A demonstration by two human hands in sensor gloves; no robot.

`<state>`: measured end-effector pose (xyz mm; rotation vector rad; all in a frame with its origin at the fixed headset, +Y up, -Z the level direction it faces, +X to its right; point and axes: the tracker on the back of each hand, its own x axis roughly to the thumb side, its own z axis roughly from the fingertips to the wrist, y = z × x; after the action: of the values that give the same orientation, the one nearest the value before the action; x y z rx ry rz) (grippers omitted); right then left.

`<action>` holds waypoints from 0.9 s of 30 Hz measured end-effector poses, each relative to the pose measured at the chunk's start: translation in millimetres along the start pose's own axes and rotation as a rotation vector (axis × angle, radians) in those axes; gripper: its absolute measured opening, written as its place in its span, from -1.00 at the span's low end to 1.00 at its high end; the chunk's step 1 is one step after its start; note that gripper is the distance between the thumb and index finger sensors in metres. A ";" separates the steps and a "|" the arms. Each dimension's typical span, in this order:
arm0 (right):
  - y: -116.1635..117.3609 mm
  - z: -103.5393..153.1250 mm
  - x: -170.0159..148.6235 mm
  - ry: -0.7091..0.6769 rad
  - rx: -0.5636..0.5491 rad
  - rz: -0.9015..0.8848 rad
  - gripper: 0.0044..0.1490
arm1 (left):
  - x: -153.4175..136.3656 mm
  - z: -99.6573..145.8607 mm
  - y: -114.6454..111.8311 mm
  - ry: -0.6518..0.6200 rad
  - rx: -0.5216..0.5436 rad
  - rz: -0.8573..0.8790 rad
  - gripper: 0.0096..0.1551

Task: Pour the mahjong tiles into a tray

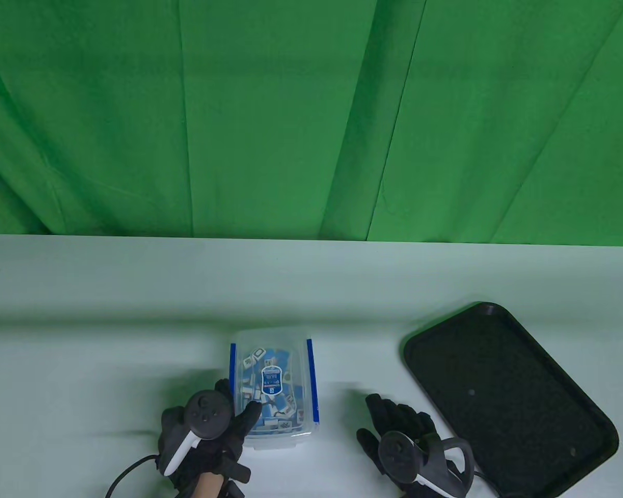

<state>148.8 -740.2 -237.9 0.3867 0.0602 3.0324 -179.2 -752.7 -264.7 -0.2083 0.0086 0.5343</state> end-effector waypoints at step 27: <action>5.9 -7.9 -21.8 0.083 0.063 -0.308 -0.07 | 53.1 9.0 -30.9 -0.224 -0.087 -0.032 -0.09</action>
<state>167.3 -748.2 -250.6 0.2306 0.2015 2.7448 -118.3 -750.0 -253.2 -0.2325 -0.2364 0.5242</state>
